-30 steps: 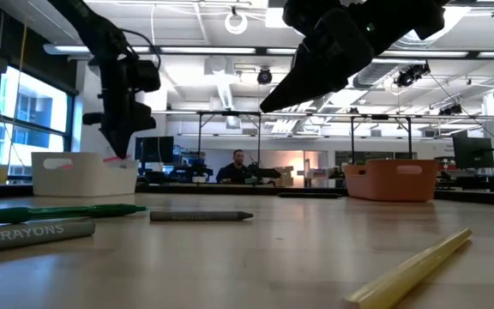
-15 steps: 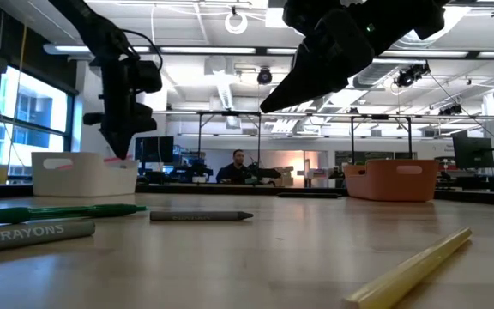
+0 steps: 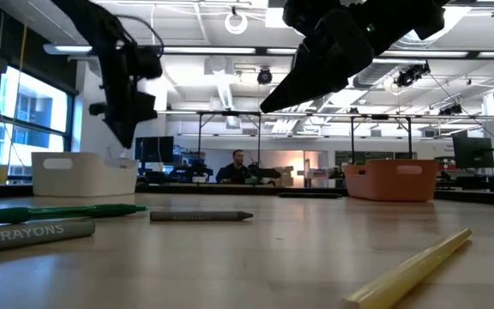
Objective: Sort crayons/erasers/pens/pencils in bins
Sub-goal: Put the top gray crayon into the orange bin
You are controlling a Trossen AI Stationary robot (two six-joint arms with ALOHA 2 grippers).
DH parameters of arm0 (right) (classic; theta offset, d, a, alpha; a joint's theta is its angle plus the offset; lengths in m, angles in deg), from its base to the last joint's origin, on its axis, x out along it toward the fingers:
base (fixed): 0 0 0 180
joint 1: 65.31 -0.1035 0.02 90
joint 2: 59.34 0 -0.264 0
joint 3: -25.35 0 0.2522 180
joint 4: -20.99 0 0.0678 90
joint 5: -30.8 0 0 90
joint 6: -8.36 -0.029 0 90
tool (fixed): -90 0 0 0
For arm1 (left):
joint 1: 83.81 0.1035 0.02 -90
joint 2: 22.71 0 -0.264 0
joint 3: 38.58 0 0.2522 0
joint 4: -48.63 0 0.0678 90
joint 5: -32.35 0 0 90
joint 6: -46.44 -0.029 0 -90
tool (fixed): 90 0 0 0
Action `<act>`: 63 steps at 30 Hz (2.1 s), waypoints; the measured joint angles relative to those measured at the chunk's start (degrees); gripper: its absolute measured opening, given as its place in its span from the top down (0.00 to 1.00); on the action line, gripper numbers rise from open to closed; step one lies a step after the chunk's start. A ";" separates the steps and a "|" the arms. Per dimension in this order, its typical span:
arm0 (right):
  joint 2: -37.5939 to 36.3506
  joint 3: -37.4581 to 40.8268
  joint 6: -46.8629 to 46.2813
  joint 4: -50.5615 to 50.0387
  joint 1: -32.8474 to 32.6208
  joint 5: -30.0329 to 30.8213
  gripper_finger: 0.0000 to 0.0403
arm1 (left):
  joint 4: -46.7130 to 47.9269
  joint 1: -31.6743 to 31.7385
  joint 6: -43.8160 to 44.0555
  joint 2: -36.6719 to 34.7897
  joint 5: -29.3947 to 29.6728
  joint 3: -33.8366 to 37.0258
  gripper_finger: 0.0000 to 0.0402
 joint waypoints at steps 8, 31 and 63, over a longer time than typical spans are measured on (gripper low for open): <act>0.00 0.00 0.02 0.06 0.00 0.00 1.00 | -11.56 -9.57 -1.97 -16.04 -9.56 2.77 0.99; 0.00 0.00 -7.35 3.54 -0.25 -0.29 1.00 | -84.61 -53.12 -1.84 -32.93 -21.59 44.68 1.00; 14.54 -8.55 -14.45 -2.46 -5.18 -4.61 0.51 | -87.20 -63.29 -2.60 -32.89 -10.33 48.04 1.00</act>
